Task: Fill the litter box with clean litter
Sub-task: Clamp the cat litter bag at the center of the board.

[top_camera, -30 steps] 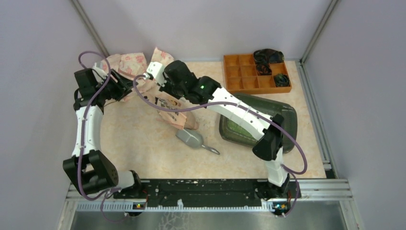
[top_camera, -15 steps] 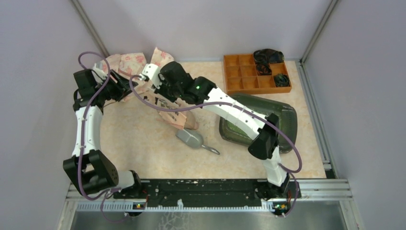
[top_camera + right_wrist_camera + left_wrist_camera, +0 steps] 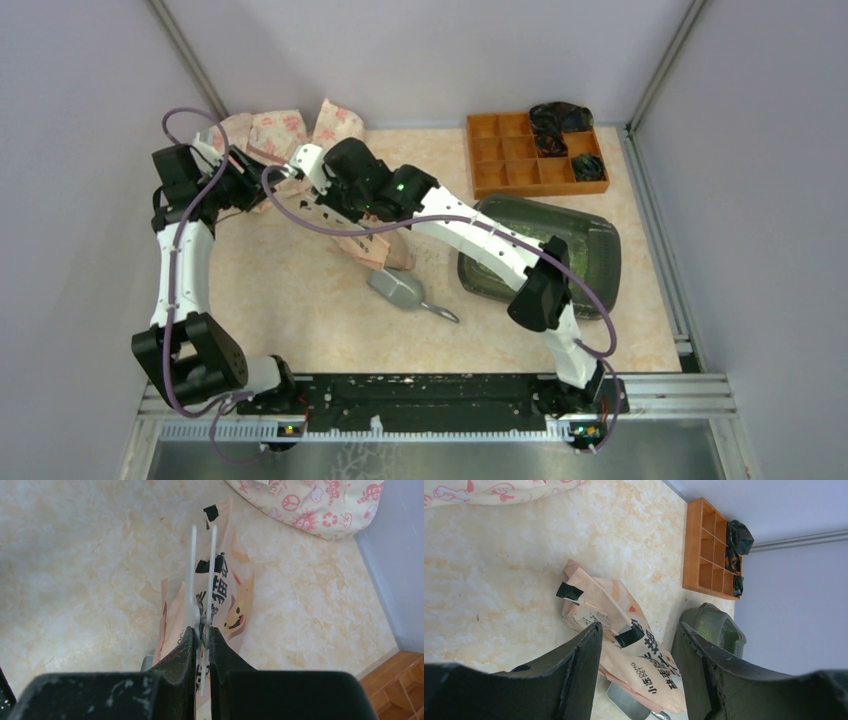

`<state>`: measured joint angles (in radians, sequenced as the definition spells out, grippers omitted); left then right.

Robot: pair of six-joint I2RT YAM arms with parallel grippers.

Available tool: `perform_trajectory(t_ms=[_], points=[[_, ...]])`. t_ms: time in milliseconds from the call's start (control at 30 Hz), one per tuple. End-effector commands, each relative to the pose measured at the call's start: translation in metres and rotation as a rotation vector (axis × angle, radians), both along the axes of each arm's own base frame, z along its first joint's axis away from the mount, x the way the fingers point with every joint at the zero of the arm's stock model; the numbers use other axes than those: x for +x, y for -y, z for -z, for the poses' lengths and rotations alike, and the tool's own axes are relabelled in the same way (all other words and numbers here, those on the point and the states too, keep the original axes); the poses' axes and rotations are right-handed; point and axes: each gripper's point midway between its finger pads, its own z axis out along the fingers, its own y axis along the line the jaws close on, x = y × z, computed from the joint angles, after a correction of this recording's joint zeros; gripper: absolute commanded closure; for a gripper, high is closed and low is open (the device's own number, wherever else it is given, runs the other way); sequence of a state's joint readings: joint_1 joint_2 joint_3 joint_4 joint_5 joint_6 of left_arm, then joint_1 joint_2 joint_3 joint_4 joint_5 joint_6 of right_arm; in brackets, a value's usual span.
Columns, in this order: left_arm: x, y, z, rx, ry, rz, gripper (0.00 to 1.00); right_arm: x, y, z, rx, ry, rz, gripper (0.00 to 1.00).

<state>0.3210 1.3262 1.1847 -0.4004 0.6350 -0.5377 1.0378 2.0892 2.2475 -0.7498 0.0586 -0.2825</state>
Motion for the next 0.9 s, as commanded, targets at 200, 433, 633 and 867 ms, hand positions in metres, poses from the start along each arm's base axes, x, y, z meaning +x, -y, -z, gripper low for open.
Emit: perform_trajectory(t_ms=[200,433,633,867], points=[[0.000,0.000,-0.009,-0.005,0.035,0.014,0.39,0.007,-0.008,-0.021,0.031,0.051,0.032,1.00],[0.000,0.001,-0.010,-0.012,0.039,0.018,0.39,0.011,-0.007,-0.011,-0.022,0.053,0.041,1.00],[0.001,0.001,-0.010,-0.019,0.040,0.017,0.39,0.014,-0.008,0.000,-0.065,0.044,0.038,1.00],[0.000,0.001,-0.010,-0.023,0.040,0.022,0.39,0.016,-0.005,0.022,-0.129,0.029,0.048,1.00]])
